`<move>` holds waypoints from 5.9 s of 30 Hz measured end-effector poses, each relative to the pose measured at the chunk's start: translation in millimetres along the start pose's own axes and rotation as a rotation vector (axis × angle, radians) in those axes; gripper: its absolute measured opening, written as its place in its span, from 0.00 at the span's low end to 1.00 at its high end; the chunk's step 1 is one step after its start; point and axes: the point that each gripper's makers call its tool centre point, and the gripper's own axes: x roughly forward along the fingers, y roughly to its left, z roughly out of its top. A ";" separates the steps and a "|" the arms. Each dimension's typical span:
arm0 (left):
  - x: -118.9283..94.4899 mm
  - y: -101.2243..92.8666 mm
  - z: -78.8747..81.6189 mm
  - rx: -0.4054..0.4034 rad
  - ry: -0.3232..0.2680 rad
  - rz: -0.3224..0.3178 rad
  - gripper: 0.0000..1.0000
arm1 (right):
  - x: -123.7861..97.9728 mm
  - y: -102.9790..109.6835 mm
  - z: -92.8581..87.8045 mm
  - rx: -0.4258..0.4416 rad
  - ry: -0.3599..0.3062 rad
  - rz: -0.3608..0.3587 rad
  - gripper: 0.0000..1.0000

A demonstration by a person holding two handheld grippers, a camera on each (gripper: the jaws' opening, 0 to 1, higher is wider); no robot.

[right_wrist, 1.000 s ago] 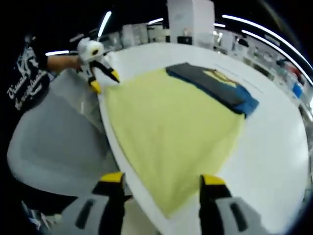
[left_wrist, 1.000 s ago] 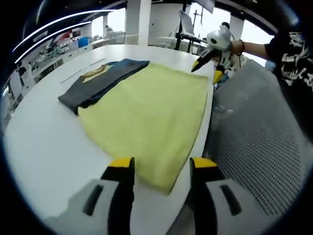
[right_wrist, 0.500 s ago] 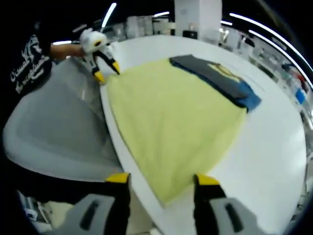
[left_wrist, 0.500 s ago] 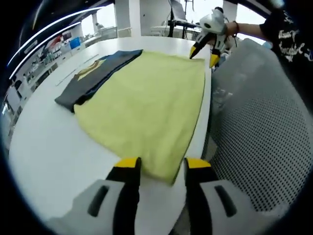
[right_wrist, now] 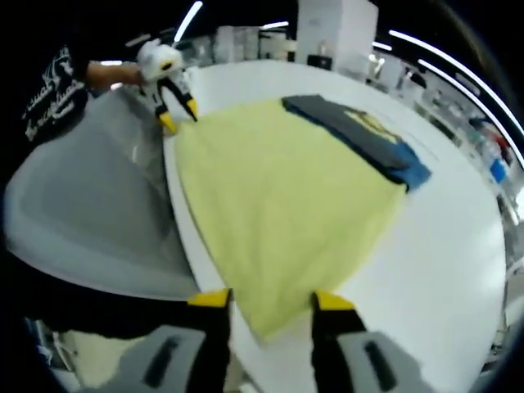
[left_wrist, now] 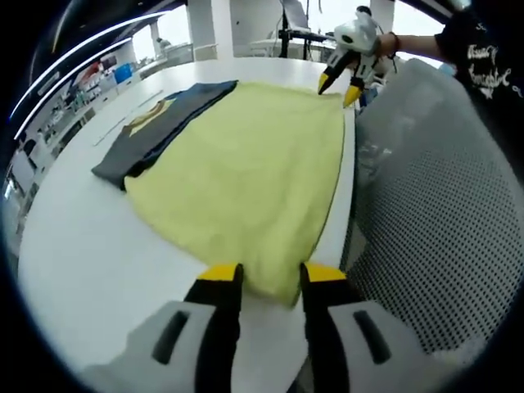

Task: Fold the garment on the visible template until the final outline fits inside the template.

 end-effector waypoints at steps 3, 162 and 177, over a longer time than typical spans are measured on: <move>-0.6 -1.4 -1.7 0.017 0.018 -0.002 0.16 | 0.4 -0.8 -0.1 0.011 0.003 -0.004 0.16; 40.4 308.9 96.0 -0.329 -0.039 0.378 0.00 | 82.7 -263.3 167.9 -0.061 0.037 -0.423 0.00; 60.7 311.3 79.2 -0.362 -0.007 0.383 0.01 | 103.9 -265.7 153.6 -0.019 0.042 -0.378 0.00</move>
